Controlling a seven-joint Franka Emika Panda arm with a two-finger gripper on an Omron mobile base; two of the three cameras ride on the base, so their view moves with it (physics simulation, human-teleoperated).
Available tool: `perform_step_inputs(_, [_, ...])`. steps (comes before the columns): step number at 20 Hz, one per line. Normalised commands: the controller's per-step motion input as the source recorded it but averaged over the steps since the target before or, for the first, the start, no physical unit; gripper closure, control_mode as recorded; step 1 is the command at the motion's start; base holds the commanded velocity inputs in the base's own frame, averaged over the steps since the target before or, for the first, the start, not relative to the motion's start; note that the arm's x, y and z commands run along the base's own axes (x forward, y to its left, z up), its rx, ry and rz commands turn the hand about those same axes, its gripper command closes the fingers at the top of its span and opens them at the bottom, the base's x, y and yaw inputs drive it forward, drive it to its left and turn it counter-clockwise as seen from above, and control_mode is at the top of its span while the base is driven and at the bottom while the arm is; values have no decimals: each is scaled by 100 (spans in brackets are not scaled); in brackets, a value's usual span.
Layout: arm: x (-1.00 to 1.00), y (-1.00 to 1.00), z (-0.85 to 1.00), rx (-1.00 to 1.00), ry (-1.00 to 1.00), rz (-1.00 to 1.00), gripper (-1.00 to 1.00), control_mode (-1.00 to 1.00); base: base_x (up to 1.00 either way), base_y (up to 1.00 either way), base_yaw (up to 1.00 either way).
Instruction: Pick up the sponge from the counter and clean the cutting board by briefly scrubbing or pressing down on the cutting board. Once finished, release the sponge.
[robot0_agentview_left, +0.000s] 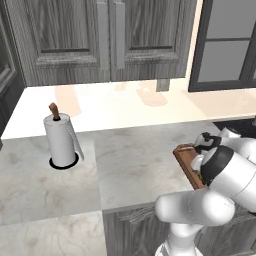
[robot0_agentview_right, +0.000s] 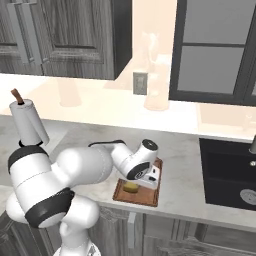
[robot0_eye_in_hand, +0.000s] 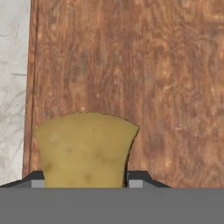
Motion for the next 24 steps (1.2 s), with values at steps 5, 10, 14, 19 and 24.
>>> perform_step_inputs(5, [-54, 0, -50, 2, 6, -1, 100, -100, 0, 0, 0])
perform_step_inputs(10, [-43, 7, -45, 0, 7, -1, 100, -100, 0, 0, 0])
perform_step_inputs(14, [-50, 5, -52, 0, 11, -1, 100, -100, 0, 0, 0])
perform_step_inputs(19, [-61, 0, -48, 0, 5, -2, 100, -100, 0, 0, 0])
perform_step_inputs(24, [-65, 0, -49, 0, 2, -2, 100, -100, 0, 0, 0])
